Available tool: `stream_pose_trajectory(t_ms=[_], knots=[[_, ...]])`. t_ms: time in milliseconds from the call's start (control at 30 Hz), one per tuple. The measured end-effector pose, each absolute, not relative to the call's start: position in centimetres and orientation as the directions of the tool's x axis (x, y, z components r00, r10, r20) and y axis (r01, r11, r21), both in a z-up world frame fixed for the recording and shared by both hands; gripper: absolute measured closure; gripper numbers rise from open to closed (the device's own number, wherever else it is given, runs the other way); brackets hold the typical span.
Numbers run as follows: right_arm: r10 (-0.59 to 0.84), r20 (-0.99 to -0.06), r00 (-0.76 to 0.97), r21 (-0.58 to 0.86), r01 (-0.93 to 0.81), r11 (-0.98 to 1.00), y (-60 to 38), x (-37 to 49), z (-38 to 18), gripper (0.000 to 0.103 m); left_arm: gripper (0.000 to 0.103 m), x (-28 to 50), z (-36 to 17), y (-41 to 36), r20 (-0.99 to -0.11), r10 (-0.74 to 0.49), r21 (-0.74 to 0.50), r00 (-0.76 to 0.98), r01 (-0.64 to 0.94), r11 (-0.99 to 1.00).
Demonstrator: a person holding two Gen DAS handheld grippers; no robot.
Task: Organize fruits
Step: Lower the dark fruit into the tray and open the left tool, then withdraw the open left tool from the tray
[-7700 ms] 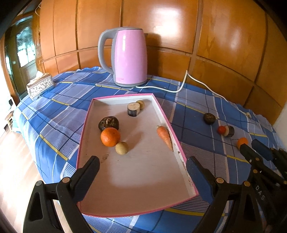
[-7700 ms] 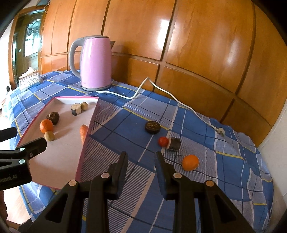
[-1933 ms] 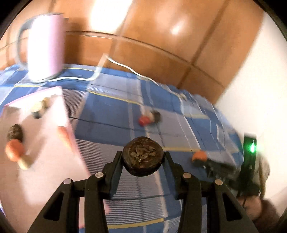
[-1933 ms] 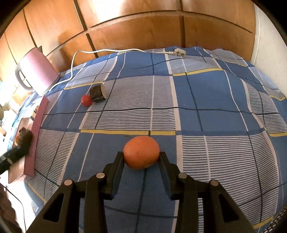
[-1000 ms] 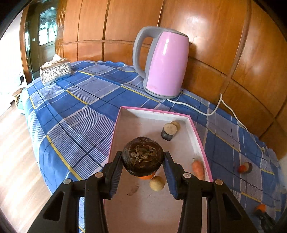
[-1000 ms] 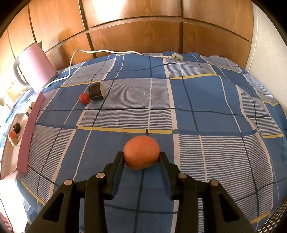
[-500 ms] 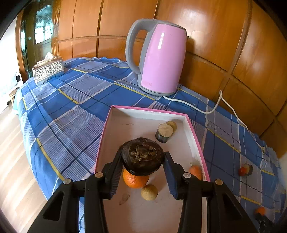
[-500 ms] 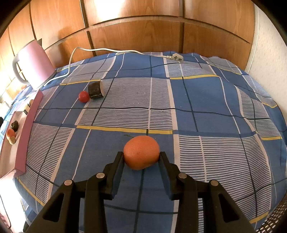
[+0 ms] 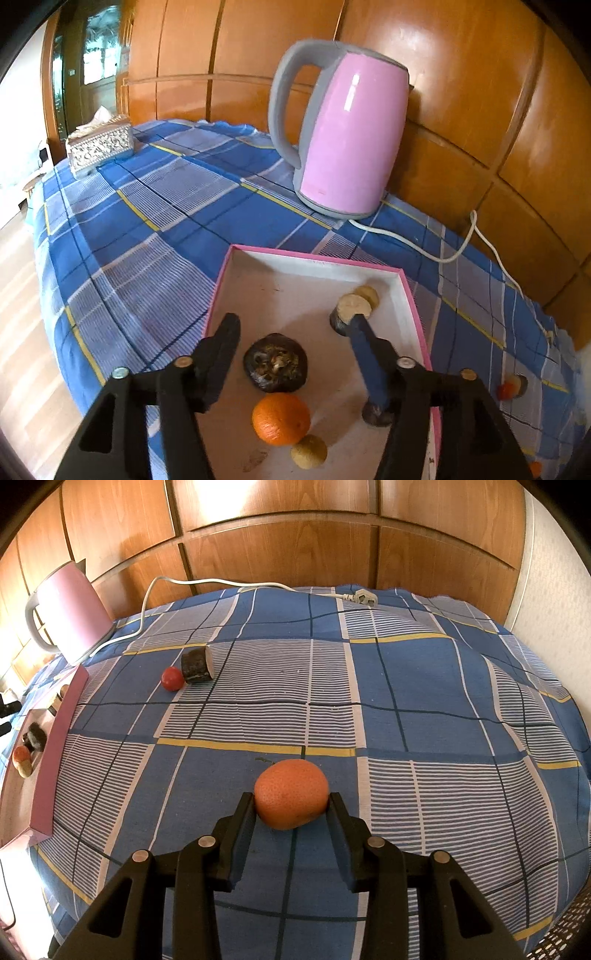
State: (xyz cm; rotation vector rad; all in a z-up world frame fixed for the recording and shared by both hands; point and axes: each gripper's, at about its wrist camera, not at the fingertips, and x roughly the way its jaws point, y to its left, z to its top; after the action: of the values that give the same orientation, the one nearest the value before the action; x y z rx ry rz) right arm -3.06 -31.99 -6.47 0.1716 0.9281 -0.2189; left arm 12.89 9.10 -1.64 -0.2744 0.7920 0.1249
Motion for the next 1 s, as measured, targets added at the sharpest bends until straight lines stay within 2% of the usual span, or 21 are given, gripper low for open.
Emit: stream_pose_trajectory(t_ms=[100,467,800,1000], knots=[[-0.114,-0.807,0.580,0.050,0.259,0.964,-32.0,-3.0,-6.5,0.064,0.030,11.8,-1.9,9.7,-0.720,0.005,-0.202,0.694,-0.217,0.955],[-0.120,-0.806,0.579,0.043,0.259,0.965,-31.8,-3.0,-6.6,0.064,0.013,6.7,-2.6,9.6,-0.726,0.031,-0.160,0.687,-0.212,0.964],[-0.120,-0.805,0.581,0.046,0.262,0.964,-31.9,-3.1,-6.6,0.064,0.006,4.5,-2.6,8.2,-0.724,0.047,-0.131,0.688,-0.204,0.970],[-0.121,-0.805,0.581,0.045,0.264,0.964,-31.8,-3.1,-6.5,0.064,0.006,3.8,-2.2,7.7,-0.712,0.045,-0.125,0.701,-0.190,0.974]])
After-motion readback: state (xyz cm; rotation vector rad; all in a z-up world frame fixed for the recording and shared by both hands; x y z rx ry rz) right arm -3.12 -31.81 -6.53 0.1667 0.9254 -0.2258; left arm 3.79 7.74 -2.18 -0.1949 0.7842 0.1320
